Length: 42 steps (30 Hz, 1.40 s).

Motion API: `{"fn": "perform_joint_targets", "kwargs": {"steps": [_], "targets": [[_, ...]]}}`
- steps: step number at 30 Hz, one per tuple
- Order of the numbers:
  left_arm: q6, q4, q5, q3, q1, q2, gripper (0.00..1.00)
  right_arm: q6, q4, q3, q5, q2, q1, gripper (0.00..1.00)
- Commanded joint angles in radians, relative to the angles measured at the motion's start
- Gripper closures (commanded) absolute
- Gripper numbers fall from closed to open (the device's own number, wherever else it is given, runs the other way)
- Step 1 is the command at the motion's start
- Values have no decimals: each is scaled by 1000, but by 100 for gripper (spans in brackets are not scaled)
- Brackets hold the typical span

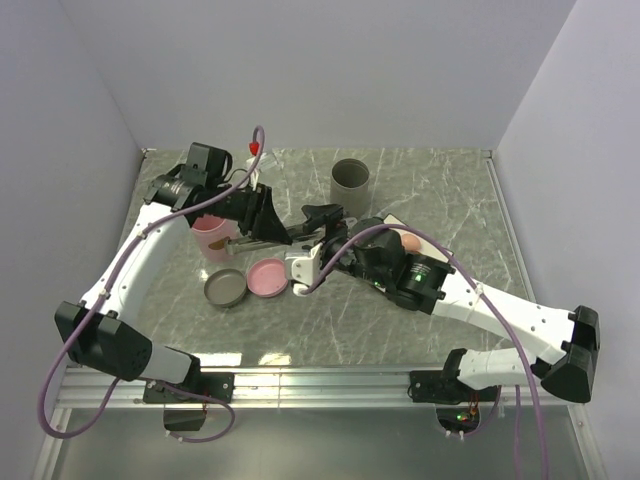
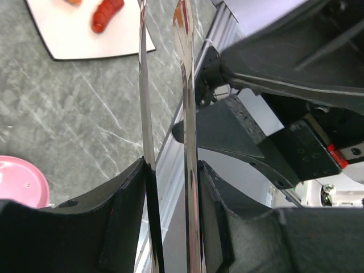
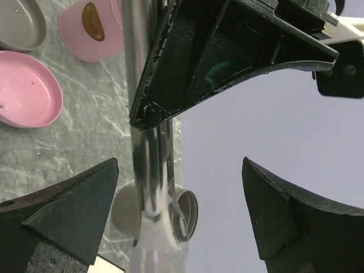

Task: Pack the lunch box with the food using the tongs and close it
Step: Pick up the clamp at the center of the board.

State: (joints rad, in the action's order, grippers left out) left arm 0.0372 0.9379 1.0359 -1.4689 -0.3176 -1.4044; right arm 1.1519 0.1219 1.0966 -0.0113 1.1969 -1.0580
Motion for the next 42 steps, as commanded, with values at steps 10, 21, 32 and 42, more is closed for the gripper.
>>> {"fn": "perform_joint_targets", "kwargs": {"steps": [10, 21, 32, 42], "targets": [[-26, -5, 72, 12, -21, 67, 56, 5, 78, 80, 37, 46, -10, 12], [-102, 44, 92, 30, -29, 74, 56, -32, 188, 169, 42, 104, -7, 64], [-164, 107, 72, 25, -37, 62, 54, -32, 256, 203, 28, 113, -7, 95], [-204, 150, 49, 22, -61, 48, 46, -6, 228, 169, 13, 96, -7, 100]]}}
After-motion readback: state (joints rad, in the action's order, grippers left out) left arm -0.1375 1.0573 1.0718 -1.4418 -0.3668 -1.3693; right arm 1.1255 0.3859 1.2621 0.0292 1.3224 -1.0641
